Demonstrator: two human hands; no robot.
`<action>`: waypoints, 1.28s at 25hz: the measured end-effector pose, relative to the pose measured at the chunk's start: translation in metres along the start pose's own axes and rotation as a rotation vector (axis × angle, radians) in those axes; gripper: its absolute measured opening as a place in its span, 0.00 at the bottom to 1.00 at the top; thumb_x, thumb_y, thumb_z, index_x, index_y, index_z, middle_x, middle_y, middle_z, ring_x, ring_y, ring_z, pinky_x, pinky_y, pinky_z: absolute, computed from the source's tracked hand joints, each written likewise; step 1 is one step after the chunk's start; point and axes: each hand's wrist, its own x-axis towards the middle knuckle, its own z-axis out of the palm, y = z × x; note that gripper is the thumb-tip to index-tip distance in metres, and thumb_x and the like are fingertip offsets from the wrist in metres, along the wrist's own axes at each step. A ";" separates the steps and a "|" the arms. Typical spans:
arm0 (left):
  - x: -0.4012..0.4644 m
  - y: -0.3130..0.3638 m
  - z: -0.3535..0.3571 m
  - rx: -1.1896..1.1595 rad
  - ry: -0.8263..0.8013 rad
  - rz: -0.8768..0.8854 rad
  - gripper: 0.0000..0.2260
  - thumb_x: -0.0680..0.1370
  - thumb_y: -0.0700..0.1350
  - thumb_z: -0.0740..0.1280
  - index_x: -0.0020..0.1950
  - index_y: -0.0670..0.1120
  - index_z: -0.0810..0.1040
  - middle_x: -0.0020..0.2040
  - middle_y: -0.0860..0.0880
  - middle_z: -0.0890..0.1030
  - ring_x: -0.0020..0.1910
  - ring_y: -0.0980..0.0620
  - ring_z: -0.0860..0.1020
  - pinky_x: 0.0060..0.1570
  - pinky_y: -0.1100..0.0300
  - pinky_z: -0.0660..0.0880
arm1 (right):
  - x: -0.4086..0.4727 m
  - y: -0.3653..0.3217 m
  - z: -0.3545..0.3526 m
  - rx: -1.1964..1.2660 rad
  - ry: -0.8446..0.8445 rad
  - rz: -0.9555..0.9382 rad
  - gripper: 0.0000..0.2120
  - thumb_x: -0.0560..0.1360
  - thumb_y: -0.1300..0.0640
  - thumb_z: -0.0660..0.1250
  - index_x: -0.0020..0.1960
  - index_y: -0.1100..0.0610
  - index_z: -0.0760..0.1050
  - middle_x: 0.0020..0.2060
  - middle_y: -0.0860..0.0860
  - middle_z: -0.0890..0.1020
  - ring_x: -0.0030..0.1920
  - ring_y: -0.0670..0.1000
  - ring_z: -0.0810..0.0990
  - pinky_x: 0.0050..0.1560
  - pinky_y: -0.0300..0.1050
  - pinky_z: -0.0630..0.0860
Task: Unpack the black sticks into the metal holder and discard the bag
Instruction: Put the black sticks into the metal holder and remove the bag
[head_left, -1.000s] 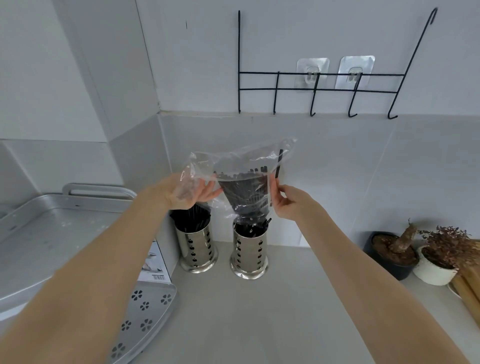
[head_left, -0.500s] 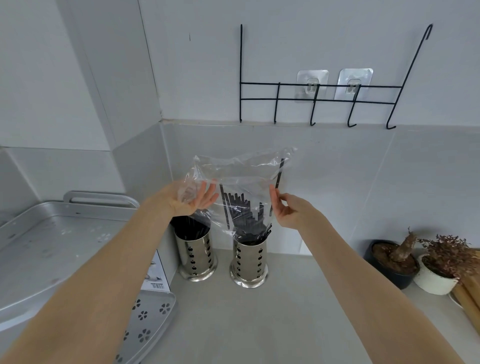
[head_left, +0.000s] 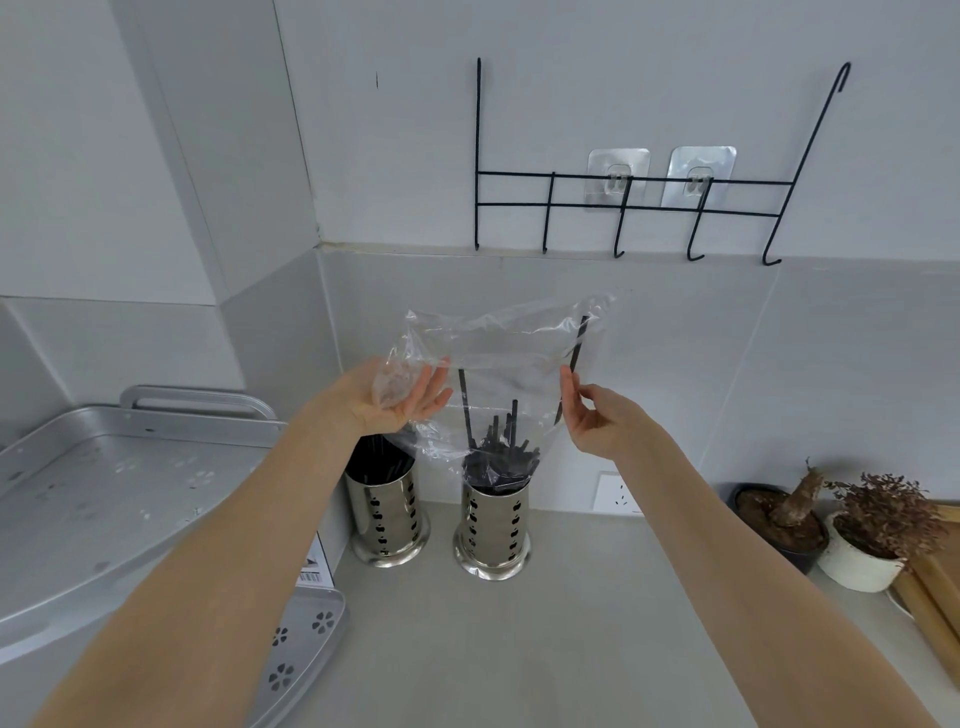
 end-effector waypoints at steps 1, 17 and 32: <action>0.000 0.000 0.001 0.009 -0.008 -0.006 0.17 0.78 0.47 0.60 0.59 0.35 0.68 0.50 0.31 0.70 0.27 0.39 0.82 0.19 0.59 0.76 | 0.001 -0.001 0.000 -0.048 0.006 -0.012 0.13 0.79 0.63 0.57 0.38 0.66 0.73 0.22 0.59 0.81 0.21 0.55 0.81 0.21 0.41 0.78; -0.015 0.001 0.005 0.053 -0.030 0.090 0.20 0.70 0.50 0.62 0.44 0.31 0.75 0.40 0.31 0.75 0.22 0.49 0.80 0.33 0.70 0.77 | 0.008 0.011 -0.006 -1.337 0.107 -0.671 0.09 0.77 0.59 0.60 0.54 0.57 0.77 0.35 0.50 0.77 0.31 0.45 0.75 0.22 0.26 0.72; -0.025 0.015 0.015 -0.048 -0.048 0.054 0.21 0.79 0.50 0.56 0.65 0.37 0.64 0.49 0.32 0.70 0.26 0.40 0.81 0.19 0.60 0.76 | -0.006 0.007 0.007 -1.173 0.141 -0.742 0.10 0.76 0.59 0.61 0.53 0.59 0.80 0.30 0.48 0.74 0.30 0.45 0.72 0.29 0.32 0.73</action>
